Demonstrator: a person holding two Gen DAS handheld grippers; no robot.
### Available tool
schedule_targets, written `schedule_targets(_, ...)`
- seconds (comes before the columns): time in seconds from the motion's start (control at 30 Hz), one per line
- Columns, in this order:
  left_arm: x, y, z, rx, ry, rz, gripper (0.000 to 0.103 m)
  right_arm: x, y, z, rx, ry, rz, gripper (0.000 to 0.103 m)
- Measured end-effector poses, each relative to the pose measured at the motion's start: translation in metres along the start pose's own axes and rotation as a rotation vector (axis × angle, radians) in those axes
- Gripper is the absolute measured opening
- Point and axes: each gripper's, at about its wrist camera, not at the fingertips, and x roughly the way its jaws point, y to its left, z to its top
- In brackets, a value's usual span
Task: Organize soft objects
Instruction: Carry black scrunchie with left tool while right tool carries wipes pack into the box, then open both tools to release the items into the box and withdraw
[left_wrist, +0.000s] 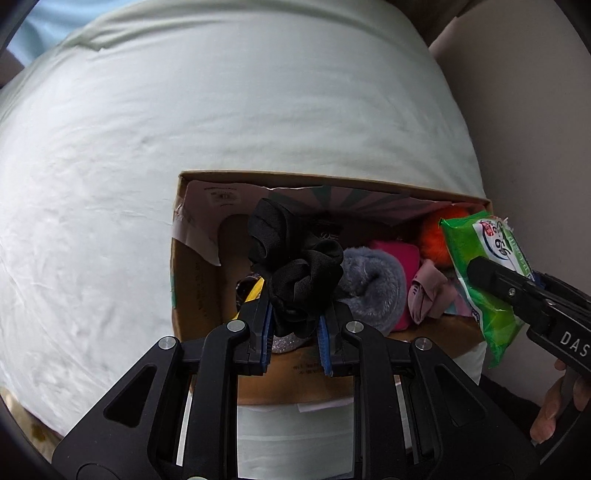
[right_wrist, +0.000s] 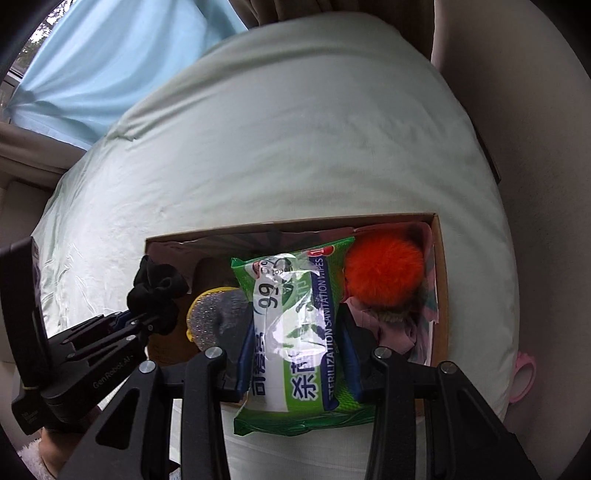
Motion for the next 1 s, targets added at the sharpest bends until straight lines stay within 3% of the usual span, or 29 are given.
schedule_targets(0.1,0.005,-0.006,0.003,0.013,0.033,-0.021,0.017,0.01,-0.009,0.009,0.033,0.041,0.009,0.039)
schedule_targets(0.13,0.007,-0.007,0.003,0.024,0.043,-0.025,0.024,0.014,-0.013,0.011,0.05,0.06,0.018,0.04)
schedule_targets(0.2,0.007,-0.013,0.0,0.052,0.055,-0.007,0.066,0.021,-0.018,0.015,0.075,0.091,0.019,0.049)
schedule_targets(0.23,0.005,-0.015,-0.001,0.061,0.05,0.011,0.102,0.022,-0.02,0.015,0.085,0.094,0.021,0.071)
schedule_targets(0.27,0.0,-0.016,-0.003,0.067,0.026,0.02,0.103,0.021,-0.023,0.015,0.099,0.089,0.027,0.096)
schedule_targets(0.3,-0.004,-0.017,-0.006,0.074,0.013,0.019,0.103,0.018,-0.026,0.014,0.114,0.075,0.04,0.103)
schedule_targets(0.47,-0.007,-0.024,-0.014,0.092,0.025,0.023,0.103,0.011,-0.037,0.007,0.184,0.075,0.083,0.103)
schedule_targets(0.7,-0.022,-0.027,-0.029,0.103,-0.007,0.025,0.103,-0.005,-0.025,-0.005,0.152,0.037,0.094,0.103)
schedule_targets(1.0,-0.079,-0.032,-0.052,0.132,-0.102,-0.007,0.103,-0.051,-0.001,-0.034,0.132,-0.046,0.116,0.103)
